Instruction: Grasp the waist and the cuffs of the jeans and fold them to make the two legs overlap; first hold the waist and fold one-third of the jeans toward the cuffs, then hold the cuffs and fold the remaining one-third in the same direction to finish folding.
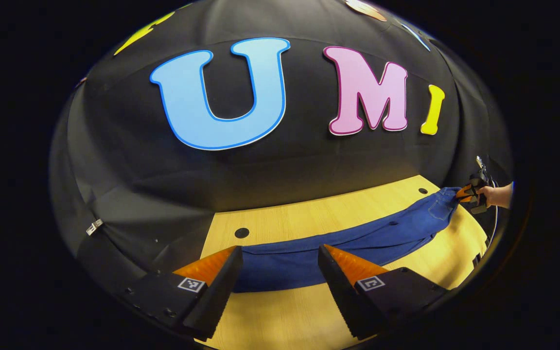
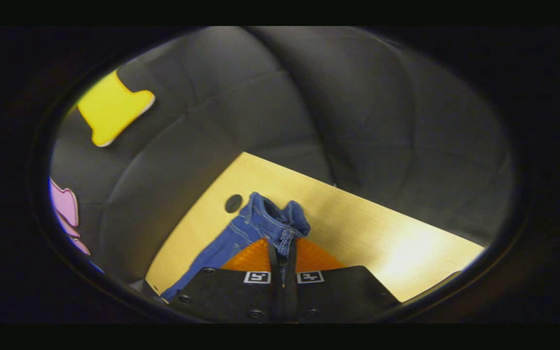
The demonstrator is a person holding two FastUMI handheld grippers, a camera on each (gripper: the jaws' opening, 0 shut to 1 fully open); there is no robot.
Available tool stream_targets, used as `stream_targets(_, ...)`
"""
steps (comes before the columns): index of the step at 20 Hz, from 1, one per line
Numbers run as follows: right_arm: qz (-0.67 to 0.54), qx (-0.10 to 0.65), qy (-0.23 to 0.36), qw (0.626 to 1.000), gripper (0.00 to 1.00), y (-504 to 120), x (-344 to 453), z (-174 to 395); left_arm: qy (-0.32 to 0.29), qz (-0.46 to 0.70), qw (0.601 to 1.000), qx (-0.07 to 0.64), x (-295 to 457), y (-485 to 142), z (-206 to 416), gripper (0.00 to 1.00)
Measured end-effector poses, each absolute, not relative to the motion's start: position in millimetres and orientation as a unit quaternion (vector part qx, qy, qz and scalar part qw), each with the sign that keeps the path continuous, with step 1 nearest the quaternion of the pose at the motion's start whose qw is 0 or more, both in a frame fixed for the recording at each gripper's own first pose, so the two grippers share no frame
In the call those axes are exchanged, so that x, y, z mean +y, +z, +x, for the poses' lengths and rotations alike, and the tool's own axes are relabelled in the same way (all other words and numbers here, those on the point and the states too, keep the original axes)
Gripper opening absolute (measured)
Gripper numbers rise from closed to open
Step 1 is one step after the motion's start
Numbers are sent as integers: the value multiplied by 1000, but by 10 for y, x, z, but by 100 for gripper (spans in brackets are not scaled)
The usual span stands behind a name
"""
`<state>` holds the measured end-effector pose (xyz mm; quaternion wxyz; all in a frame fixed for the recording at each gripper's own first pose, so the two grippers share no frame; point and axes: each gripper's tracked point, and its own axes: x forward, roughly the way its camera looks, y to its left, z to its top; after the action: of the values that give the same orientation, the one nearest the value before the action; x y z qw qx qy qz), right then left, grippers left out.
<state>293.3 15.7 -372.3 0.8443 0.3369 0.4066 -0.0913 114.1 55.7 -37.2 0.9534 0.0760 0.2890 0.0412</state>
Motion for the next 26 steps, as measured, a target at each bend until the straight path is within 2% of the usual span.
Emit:
stream_targets(3,294,371,-58,879,0,-3291,201,2866,34,72,954,287,591,-381,1074,98)
stream_targets(4,278,354,-44,892,5,-3171,266,2869,32,75,955,286,617,-361,1050,98)
stream_targets(9,209,267,42,940,5,-2484,585,2562,26,64,959,275,736,-312,852,98)
stream_targets(10,198,248,59,946,0,-2458,647,2461,27,61,959,275,777,-325,799,98)
stream_targets(12,186,223,90,953,0,-2420,717,2281,33,56,958,281,884,-376,656,98)
stream_targets(19,104,220,217,945,4,-3306,805,1883,67,40,951,300,1227,-480,162,98)
stream_targets(21,84,260,248,929,4,-3661,789,1710,79,8,948,309,1241,-623,26,98)
stream_targets(22,74,276,264,921,0,-3844,771,1593,86,-8,944,317,1262,-711,-48,98)
stream_targets(25,35,330,295,896,0,-4351,575,1245,100,-52,933,341,1280,-974,-161,99)
stream_targets(26,20,342,299,891,4,-4477,419,1162,104,-62,929,350,1293,-1062,-167,98)
